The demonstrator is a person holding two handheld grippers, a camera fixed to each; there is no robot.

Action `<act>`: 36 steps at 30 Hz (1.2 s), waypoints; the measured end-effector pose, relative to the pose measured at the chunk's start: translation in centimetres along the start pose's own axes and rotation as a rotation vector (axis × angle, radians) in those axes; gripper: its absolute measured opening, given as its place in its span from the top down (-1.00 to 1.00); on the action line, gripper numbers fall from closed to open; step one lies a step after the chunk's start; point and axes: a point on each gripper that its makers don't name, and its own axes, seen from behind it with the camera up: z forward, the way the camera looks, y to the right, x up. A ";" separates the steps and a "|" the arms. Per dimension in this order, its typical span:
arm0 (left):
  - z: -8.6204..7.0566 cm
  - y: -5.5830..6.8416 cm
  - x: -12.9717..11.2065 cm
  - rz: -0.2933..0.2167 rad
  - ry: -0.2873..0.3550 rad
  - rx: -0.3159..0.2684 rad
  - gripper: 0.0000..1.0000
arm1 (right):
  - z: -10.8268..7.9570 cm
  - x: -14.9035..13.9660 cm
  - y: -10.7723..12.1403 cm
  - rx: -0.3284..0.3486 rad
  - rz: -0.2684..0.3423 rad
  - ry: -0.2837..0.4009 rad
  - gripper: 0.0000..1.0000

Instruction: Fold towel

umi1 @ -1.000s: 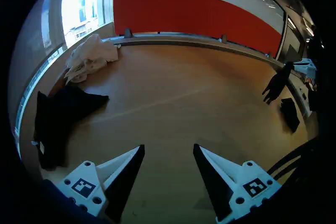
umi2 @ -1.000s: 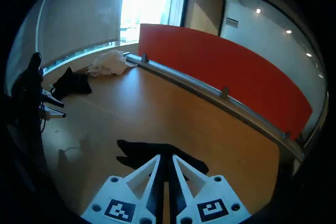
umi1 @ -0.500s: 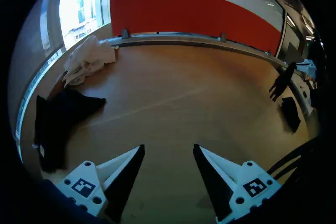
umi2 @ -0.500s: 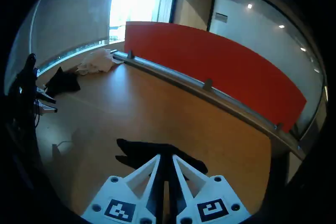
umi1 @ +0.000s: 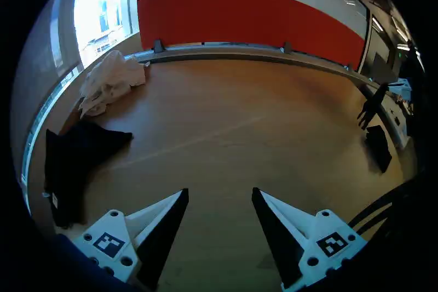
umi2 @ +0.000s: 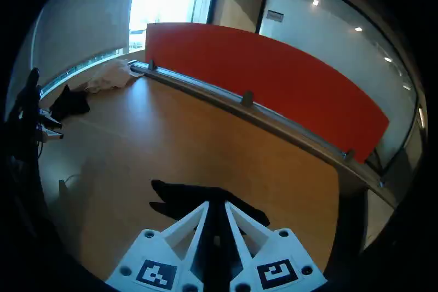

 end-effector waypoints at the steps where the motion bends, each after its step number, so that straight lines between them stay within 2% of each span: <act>1: 0.0 0.1 0.0 0.001 0.000 0.000 -0.71 | -0.1 -0.2 0.3 -0.003 0.001 -0.004 0.92; 11: 0.3 1.4 0.5 0.015 -0.001 -0.002 -0.71 | -0.4 -2.5 3.3 -0.029 0.019 -0.039 0.92; 20: 0.3 2.2 0.6 0.022 -0.005 -0.006 -0.70 | -1.1 -4.1 3.5 -0.026 0.019 -0.059 0.92; 29: 0.2 2.9 0.6 0.035 -0.006 -0.016 -0.71 | -3.2 -7.0 3.9 -0.045 0.032 -0.093 0.92; 36: 0.1 3.2 0.5 0.041 -0.004 -0.028 -0.71 | -5.7 -11.2 4.3 -0.072 0.052 -0.150 0.92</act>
